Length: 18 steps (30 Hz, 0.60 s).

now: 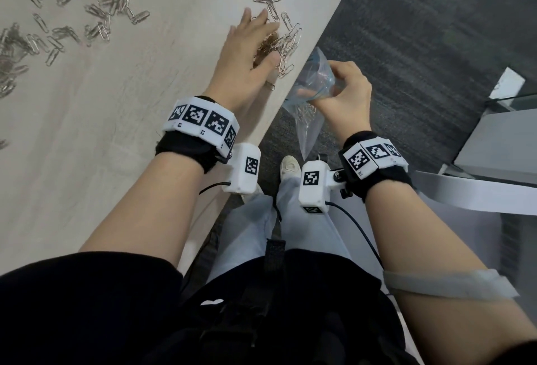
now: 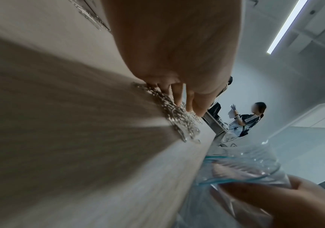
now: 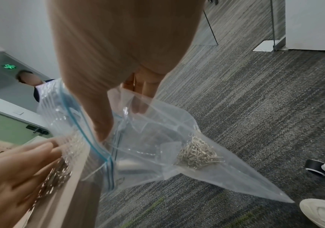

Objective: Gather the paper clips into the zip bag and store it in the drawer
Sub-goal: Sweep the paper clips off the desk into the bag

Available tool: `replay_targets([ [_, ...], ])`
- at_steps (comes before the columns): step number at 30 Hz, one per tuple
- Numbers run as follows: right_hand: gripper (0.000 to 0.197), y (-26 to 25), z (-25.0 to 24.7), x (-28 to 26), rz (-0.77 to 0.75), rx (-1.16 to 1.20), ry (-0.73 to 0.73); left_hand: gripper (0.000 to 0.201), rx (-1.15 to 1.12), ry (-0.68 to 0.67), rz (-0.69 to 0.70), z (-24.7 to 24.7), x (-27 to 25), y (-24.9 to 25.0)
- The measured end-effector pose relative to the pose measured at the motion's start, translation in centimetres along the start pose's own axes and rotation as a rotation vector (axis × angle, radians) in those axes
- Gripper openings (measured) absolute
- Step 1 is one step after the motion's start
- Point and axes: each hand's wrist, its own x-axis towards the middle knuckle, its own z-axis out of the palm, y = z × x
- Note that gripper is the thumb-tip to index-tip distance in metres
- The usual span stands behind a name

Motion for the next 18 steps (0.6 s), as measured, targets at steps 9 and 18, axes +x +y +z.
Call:
replay_targets([
  [9, 0.045, 0.1, -0.1, -0.4, -0.011, -0.017, -0.003, 0.093, 0.22, 0.105, -0.207, -1.8, -0.9, -0.2],
  [18, 0.037, 0.4, 0.0, -0.2, -0.02, -0.016, 0.012, 0.068, 0.073, 0.088, -0.127, -0.8, -0.3, 1.1],
])
